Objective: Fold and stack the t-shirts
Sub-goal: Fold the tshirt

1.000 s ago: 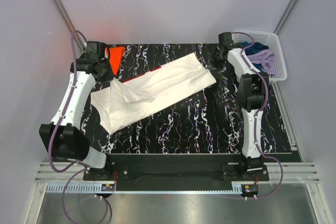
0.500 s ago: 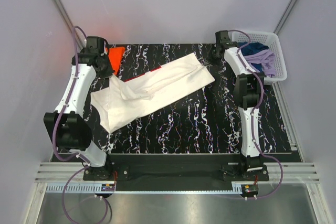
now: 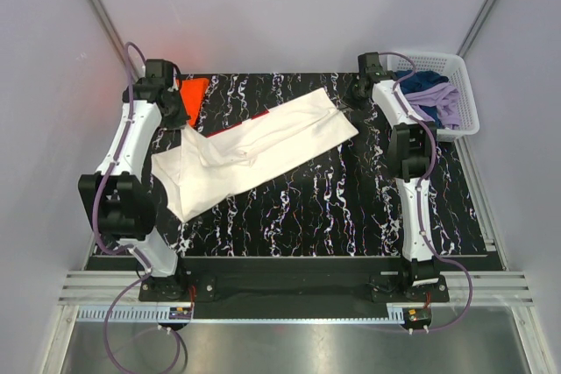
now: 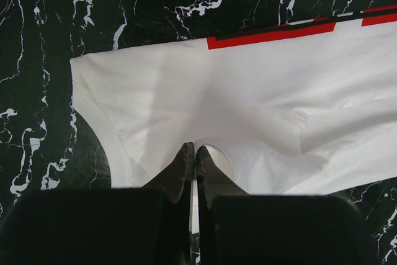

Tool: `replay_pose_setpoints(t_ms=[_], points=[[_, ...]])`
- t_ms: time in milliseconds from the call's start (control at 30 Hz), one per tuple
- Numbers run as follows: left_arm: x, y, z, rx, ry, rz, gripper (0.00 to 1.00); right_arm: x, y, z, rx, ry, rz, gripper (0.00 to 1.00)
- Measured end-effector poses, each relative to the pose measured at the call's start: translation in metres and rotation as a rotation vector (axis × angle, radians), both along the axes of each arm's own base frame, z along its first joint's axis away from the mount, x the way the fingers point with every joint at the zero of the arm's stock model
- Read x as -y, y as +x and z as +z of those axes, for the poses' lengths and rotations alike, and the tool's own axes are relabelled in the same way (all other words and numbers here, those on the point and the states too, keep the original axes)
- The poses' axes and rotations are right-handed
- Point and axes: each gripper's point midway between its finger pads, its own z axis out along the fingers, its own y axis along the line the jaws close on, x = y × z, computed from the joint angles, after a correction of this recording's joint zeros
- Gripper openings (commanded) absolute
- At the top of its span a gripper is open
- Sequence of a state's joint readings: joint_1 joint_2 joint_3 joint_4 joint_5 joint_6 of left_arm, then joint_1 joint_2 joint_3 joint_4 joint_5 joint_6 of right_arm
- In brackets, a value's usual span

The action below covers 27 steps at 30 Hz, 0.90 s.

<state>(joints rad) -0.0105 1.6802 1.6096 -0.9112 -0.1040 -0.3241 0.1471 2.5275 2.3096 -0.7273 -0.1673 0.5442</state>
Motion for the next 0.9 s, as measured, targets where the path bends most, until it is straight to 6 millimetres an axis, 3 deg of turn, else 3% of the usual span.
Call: replay_pose_setpoints(t_ms=[367,900], points=[[-0.005,0.012,0.005,0.027,0.006,0.002,0.00,-0.001,0.010,0.002,0.024,0.004,-0.017,0.00],[-0.015,0.034,-0.005,0.026,0.008,0.022,0.00,-0.005,0.030,0.004,0.087,0.036,-0.039,0.00]])
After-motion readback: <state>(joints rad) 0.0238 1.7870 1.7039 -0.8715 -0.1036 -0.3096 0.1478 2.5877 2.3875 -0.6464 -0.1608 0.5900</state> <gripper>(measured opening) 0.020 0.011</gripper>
